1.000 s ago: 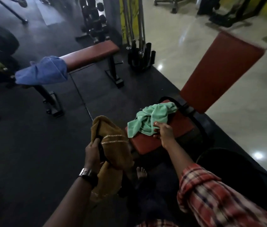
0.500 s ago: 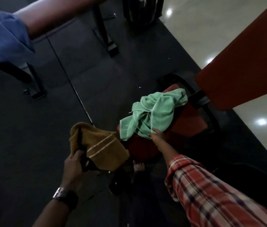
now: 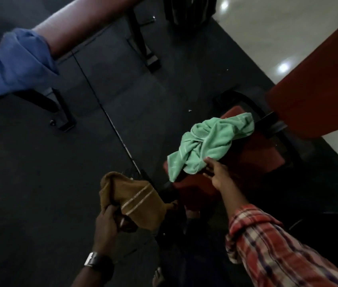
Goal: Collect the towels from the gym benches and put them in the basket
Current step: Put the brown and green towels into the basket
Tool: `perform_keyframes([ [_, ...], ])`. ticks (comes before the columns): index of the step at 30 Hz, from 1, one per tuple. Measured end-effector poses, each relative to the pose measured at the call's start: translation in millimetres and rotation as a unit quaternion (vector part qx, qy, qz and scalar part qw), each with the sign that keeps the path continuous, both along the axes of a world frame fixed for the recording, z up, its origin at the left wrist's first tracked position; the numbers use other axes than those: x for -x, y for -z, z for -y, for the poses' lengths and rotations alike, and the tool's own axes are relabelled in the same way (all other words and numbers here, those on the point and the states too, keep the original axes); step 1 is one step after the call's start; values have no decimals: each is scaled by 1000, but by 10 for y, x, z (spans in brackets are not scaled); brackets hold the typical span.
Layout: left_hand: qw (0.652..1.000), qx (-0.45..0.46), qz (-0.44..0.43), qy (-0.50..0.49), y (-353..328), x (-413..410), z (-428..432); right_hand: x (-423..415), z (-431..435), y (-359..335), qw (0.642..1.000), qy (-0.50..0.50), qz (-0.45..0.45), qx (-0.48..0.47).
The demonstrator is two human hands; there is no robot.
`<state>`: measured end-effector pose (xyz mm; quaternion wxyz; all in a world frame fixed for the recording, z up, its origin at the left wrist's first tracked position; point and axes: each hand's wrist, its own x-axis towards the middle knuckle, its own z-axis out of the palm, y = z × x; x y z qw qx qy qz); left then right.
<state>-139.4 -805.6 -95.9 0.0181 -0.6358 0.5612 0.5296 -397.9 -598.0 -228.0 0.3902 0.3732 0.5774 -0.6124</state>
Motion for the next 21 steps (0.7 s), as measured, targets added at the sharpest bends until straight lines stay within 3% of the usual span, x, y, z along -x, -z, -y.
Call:
perform_keyframes([
  [4, 996, 39, -43, -66, -223, -17, -118, -169, -4, -475, 994, 53, -26, 97],
  [12, 960, -101, -215, -145, -784, -286, -125, -780, -80, -1577, 952, 78, -77, 286],
  [15, 943, -140, -276, -124, -1028, -402, -110, -1117, -122, -1968, 933, 77, -117, 333],
  [19, 928, -158, -325, -90, -1336, -594, -138, -1610, -160, -2497, 922, 35, -188, 338],
  [21, 923, -159, -344, -60, -1435, -710, -180, -1837, -233, -2838, 919, -29, -269, 288],
])
